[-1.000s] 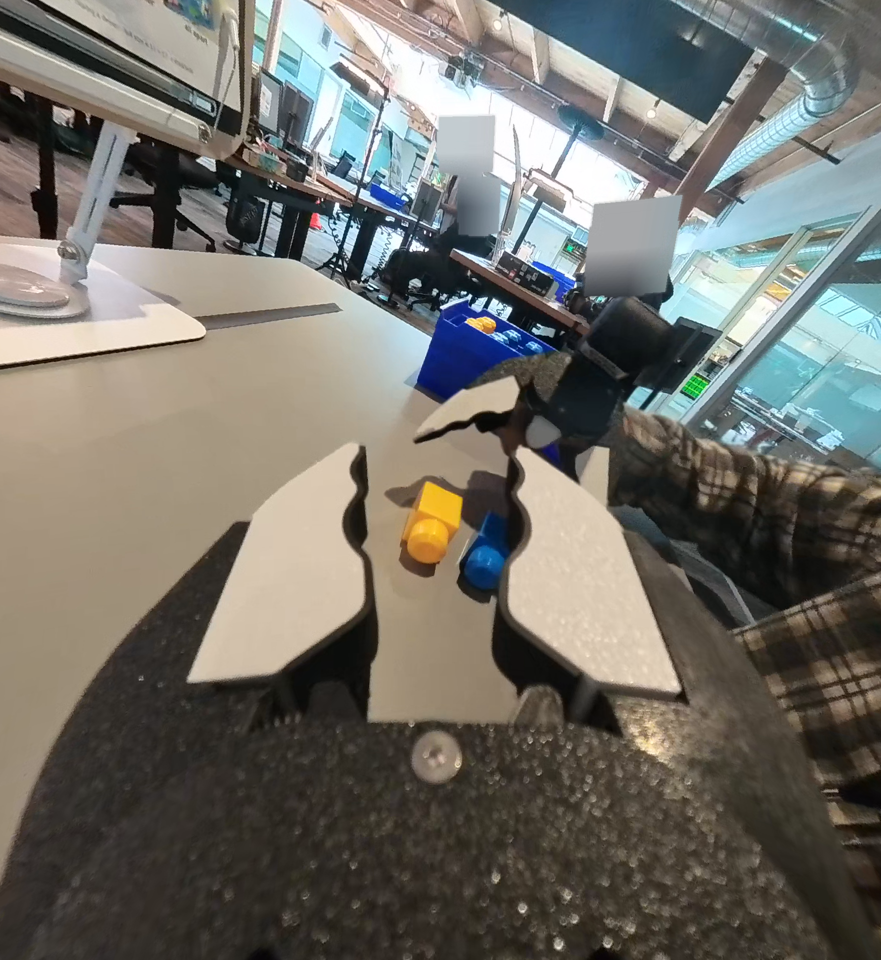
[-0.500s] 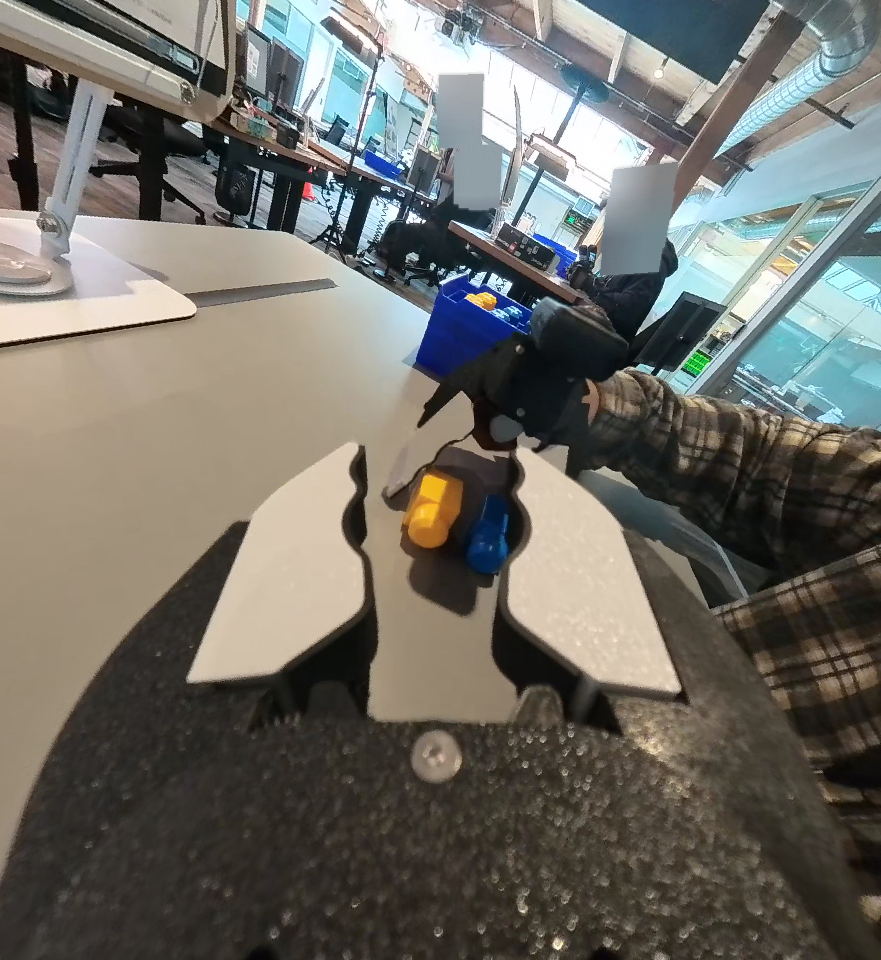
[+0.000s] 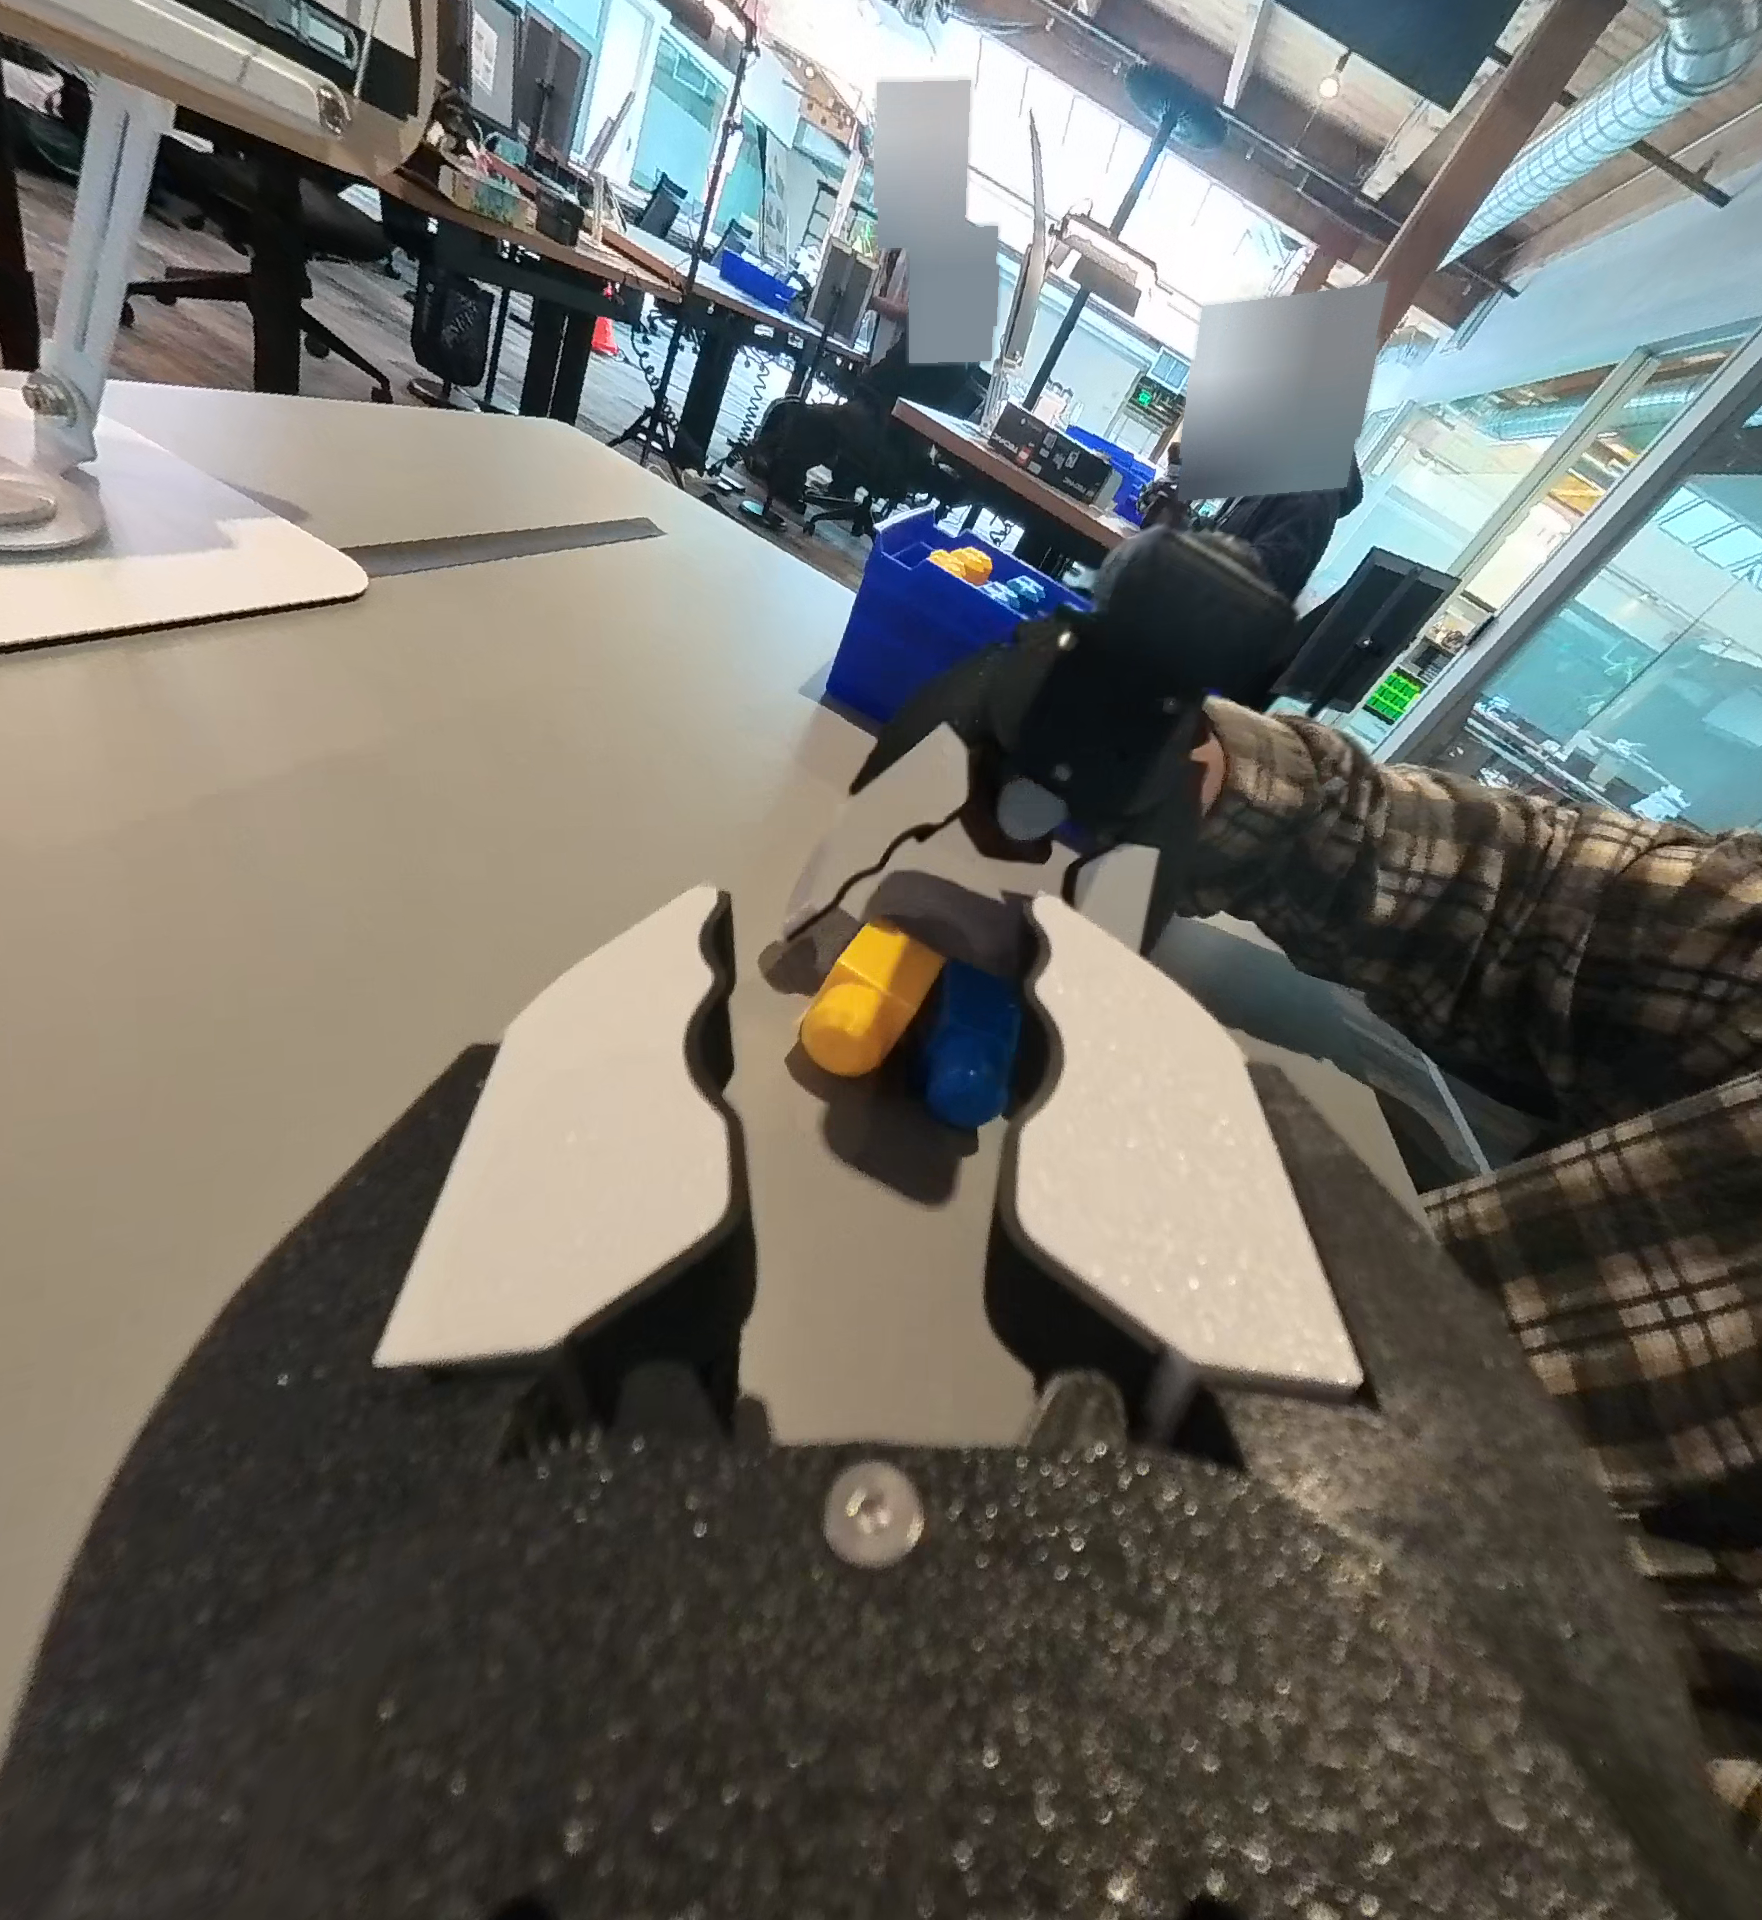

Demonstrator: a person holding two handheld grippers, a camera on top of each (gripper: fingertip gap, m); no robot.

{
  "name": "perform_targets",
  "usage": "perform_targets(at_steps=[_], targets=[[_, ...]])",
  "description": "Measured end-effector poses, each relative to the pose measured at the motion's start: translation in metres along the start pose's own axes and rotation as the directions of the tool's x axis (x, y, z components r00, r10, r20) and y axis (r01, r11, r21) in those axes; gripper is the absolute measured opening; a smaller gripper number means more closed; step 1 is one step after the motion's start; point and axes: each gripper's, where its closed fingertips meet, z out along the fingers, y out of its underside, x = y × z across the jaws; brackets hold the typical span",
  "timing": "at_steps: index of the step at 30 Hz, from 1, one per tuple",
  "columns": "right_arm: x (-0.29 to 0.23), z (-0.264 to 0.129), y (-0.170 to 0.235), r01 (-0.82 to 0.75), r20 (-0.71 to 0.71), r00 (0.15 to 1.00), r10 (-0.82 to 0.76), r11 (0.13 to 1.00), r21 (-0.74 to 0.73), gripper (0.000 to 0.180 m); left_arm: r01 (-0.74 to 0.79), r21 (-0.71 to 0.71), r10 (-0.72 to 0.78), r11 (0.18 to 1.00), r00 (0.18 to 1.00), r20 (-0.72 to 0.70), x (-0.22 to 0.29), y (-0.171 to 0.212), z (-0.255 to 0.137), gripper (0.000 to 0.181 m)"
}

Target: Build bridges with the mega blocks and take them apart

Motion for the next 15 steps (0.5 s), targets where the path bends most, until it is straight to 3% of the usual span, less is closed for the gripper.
perform_targets(at_steps=[7, 12, 15], targets=[[-0.0027, 0.0046, -0.0036, 0.090, -0.006, 0.996, -0.093, 0.983, -0.159, 0.101, 0.000, -0.015, 0.000, 1.000, 1.000, -0.002, 0.0009, 0.0028, 0.0025, 0.051], [-0.0012, 0.0051, -0.0060, 0.116, 0.013, 0.993, -0.116, 0.965, -0.234, 0.074, 0.001, -0.020, -0.001, 1.000, 1.000, -0.005, 0.0016, 0.0032, 0.0028, 0.051], [0.0003, 0.0046, -0.0043, 0.103, 0.003, 0.994, -0.106, 0.961, -0.255, 0.074, -0.003, -0.027, 0.003, 1.000, 1.000, -0.004, 0.0023, 0.0034, 0.0031, 0.051]])
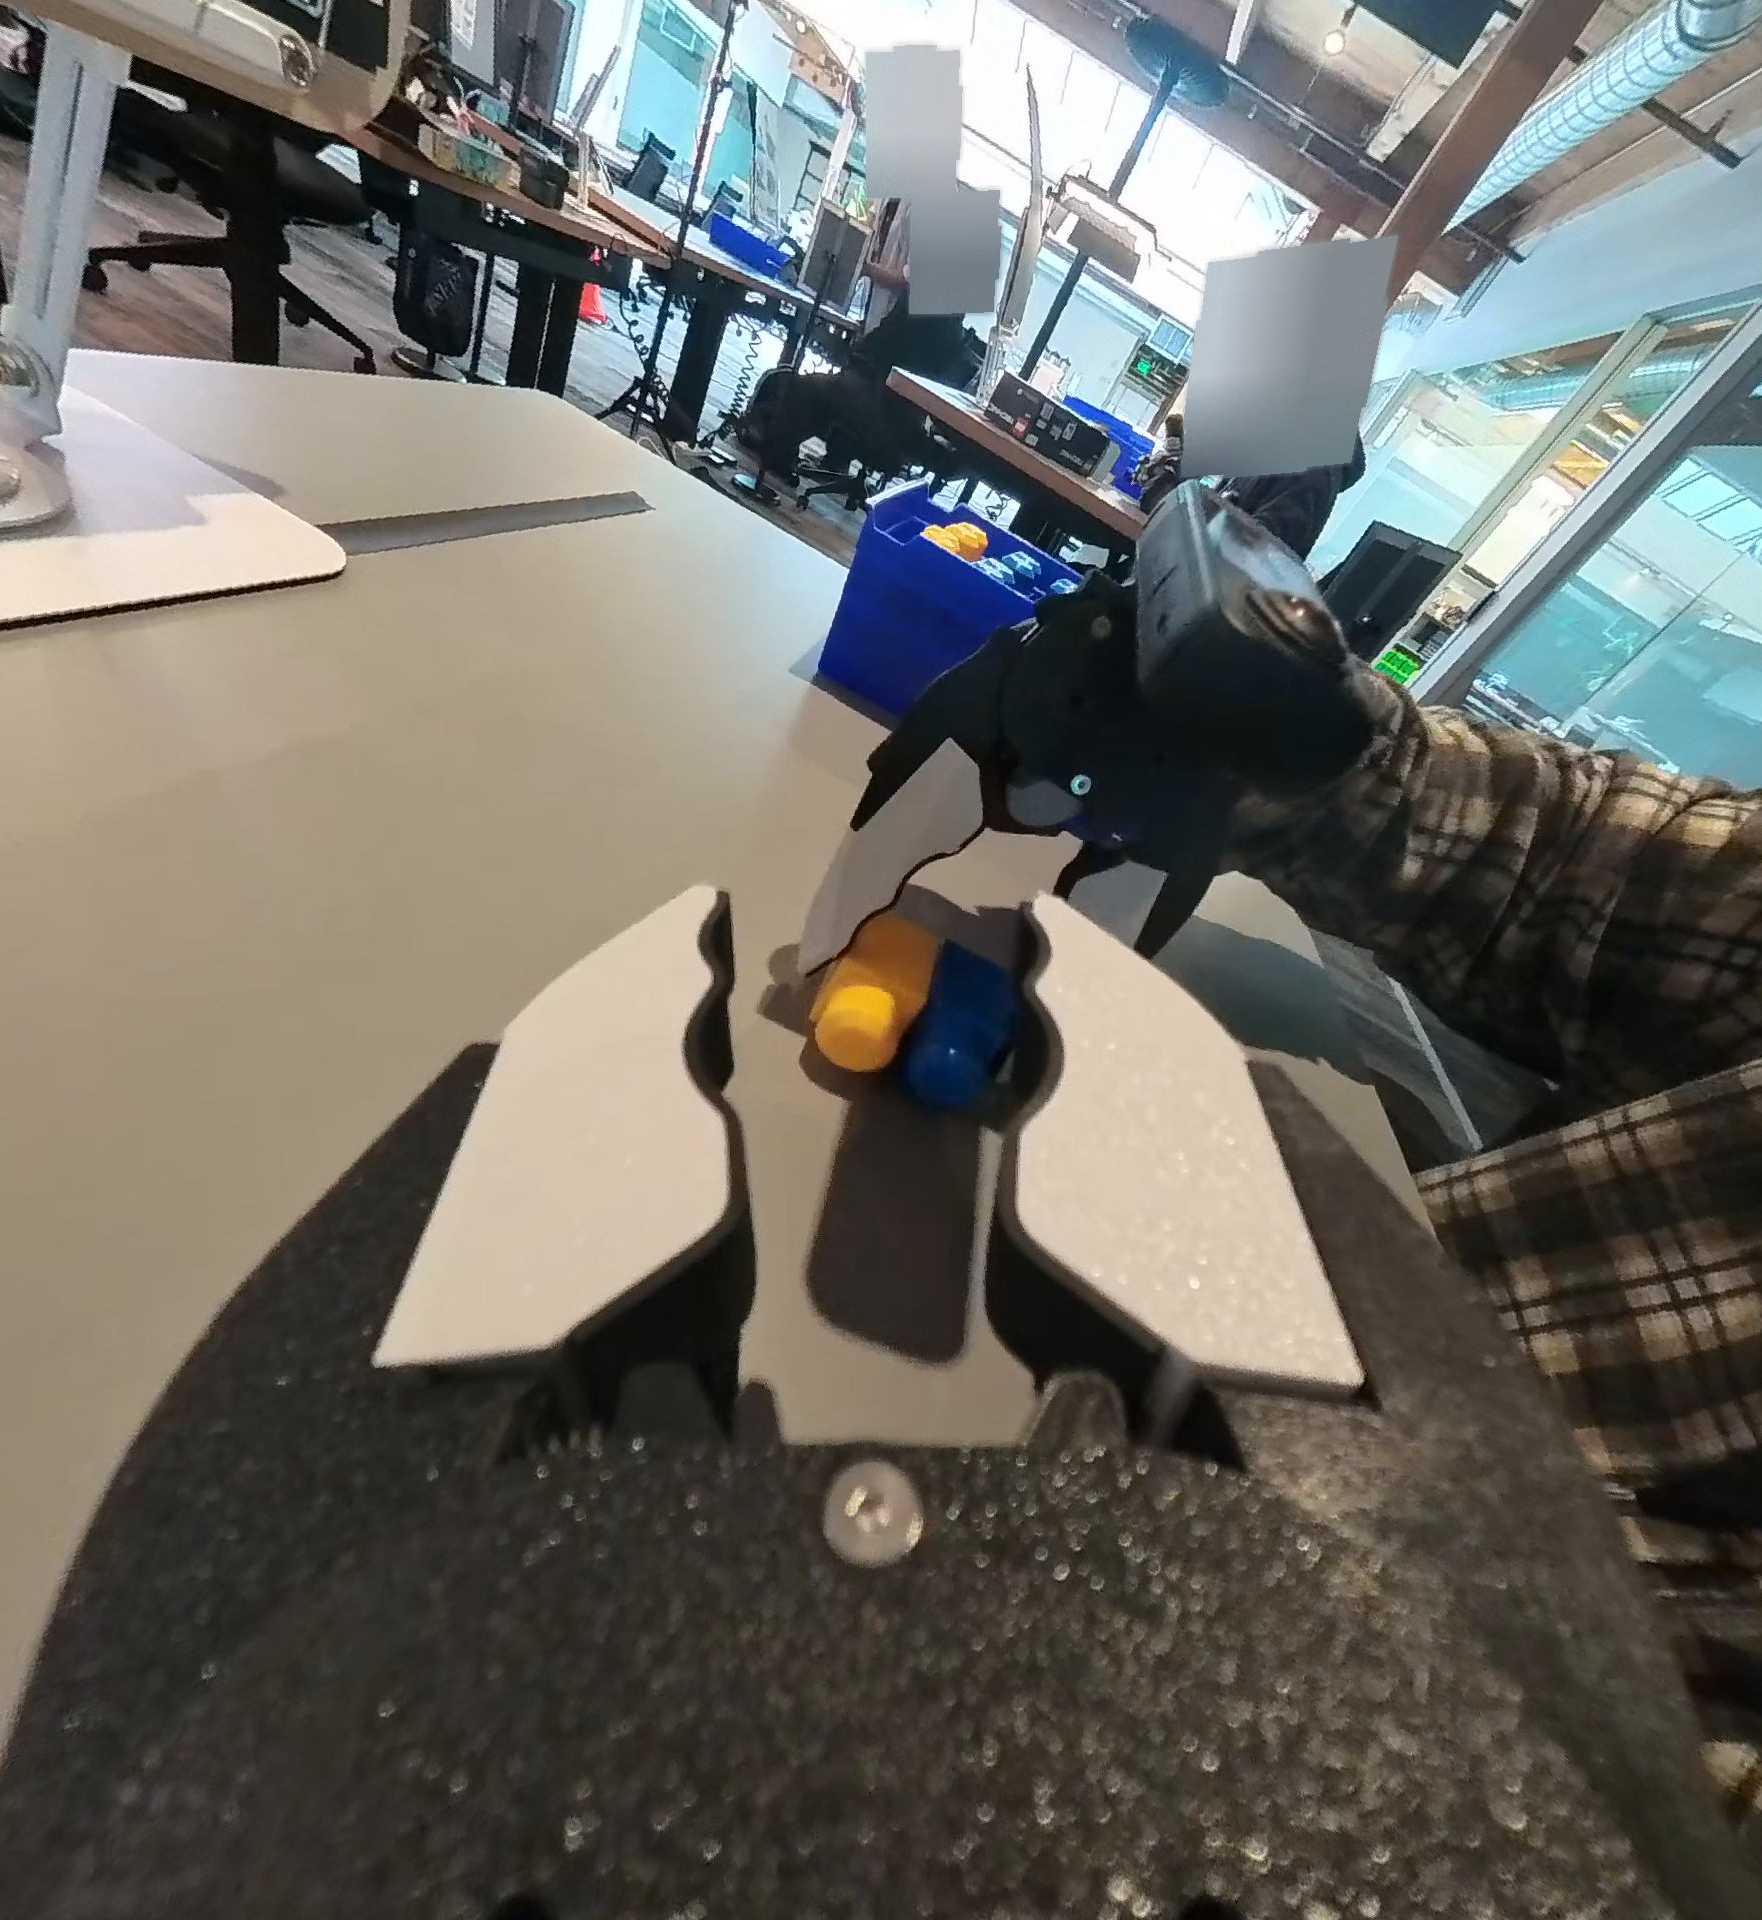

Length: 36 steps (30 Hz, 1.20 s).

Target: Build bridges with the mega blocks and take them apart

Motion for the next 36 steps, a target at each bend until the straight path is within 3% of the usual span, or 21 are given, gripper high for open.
perform_targets(at_steps=[3, 6, 9, 14, 21, 36], targets=[[0.001, 0.001, 0.000, -0.013, -0.007, 1.000, 0.013, 1.000, 0.011, 0.076, -0.008, -0.008, 0.008, 1.000, 1.000, -0.001, 0.002, 0.000, 0.001, 0.051], [0.005, -0.002, 0.004, -0.043, -0.042, 0.998, 0.043, 0.999, 0.014, 0.098, -0.011, -0.017, 0.011, 1.000, 1.000, -0.003, 0.004, 0.001, 0.002, 0.051], [-0.001, -0.021, 0.004, -0.103, -0.050, 0.992, 0.112, 0.983, 0.152, 0.095, -0.015, -0.018, 0.015, 1.000, 1.000, 0.000, 0.004, 0.001, 0.002, 0.051], [-0.004, -0.041, 0.048, -0.219, -0.099, 0.962, 0.253, 0.938, 0.269, 0.067, -0.002, -0.006, 0.002, 1.000, 1.000, 0.002, 0.001, 0.000, 0.001, 0.051], [-0.019, -0.029, 0.055, -0.232, 0.009, 0.971, 0.238, 0.939, 0.255, 0.000, 0.001, -0.022, -0.001, 1.000, 1.000, 0.004, 0.001, 0.004, 0.005, 0.051], [-0.004, -0.025, 0.031, -0.190, -0.016, 0.980, 0.200, 0.951, 0.244, 0.000, 0.004, -0.032, -0.004, 0.999, 1.000, 0.002, 0.001, 0.005, 0.005, 0.051]])
